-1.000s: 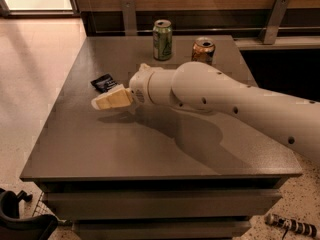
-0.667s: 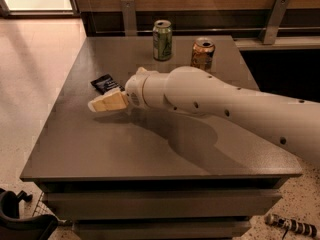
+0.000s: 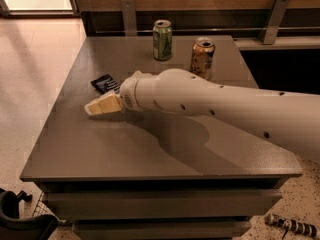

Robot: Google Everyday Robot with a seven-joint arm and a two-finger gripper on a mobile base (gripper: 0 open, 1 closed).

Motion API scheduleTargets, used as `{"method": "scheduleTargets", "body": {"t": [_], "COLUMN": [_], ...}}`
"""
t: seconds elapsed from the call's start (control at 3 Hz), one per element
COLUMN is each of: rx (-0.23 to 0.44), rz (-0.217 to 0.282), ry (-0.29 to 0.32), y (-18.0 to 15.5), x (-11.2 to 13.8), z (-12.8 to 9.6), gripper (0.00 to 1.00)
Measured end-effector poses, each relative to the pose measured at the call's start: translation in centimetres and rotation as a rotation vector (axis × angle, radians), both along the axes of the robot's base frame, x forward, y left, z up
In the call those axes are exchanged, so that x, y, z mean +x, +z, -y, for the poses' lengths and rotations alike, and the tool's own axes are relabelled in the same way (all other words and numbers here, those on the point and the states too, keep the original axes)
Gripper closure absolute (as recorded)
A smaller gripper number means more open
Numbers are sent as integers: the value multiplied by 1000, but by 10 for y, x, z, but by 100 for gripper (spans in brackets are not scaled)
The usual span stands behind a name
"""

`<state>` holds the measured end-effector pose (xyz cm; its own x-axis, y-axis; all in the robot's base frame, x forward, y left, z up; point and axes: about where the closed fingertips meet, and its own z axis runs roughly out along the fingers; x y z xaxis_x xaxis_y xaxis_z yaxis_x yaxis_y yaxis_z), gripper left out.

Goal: Pick rxbar blueberry

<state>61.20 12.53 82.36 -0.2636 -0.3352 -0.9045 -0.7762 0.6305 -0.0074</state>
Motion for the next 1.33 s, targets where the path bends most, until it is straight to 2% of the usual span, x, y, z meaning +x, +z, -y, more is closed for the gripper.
{"method": "scheduleTargets", "body": {"t": [0.33,1.33], "rx": [-10,20], "rz": [-4,-17], "ry": [-5,-25], "y": [-5,-12], "x": [5,14], "z": [-6,-10], "gripper": [0,0]}}
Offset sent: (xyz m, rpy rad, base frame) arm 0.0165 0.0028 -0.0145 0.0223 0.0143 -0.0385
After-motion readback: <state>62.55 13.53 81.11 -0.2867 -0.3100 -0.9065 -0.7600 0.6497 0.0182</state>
